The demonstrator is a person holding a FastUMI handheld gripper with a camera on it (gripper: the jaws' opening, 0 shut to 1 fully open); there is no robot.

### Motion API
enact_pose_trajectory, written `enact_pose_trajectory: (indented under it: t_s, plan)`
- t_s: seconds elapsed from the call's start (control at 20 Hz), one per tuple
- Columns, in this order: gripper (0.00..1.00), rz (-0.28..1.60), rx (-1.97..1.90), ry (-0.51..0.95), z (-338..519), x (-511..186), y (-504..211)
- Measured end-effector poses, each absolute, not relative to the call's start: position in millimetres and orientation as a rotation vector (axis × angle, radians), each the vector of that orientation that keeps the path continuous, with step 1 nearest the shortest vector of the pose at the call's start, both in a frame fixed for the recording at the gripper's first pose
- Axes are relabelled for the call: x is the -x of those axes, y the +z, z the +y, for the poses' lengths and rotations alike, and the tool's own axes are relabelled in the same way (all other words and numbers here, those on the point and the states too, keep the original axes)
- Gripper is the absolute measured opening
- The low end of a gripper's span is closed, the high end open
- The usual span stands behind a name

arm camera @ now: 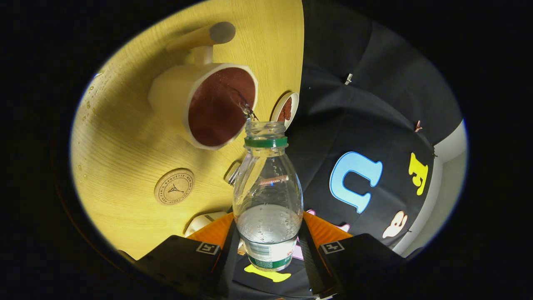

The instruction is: Take the bottle from table, then pour the juice into the cup, finally place the bottle on the coaster

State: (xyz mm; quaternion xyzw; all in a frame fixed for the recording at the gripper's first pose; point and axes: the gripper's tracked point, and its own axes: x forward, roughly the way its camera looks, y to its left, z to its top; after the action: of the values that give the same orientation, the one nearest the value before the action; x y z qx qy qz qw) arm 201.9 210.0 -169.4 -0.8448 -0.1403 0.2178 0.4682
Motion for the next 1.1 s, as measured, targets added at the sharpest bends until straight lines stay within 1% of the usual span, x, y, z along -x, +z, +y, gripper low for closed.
enact_pose_trajectory:
  t_s: [0.65,1.1]
  plan:
    - [0.72,-0.394,2.233,0.565,218.1,-192.2,-167.8]
    - [0.72,-0.361,2.281,0.558,217.1,-193.3,-168.4]
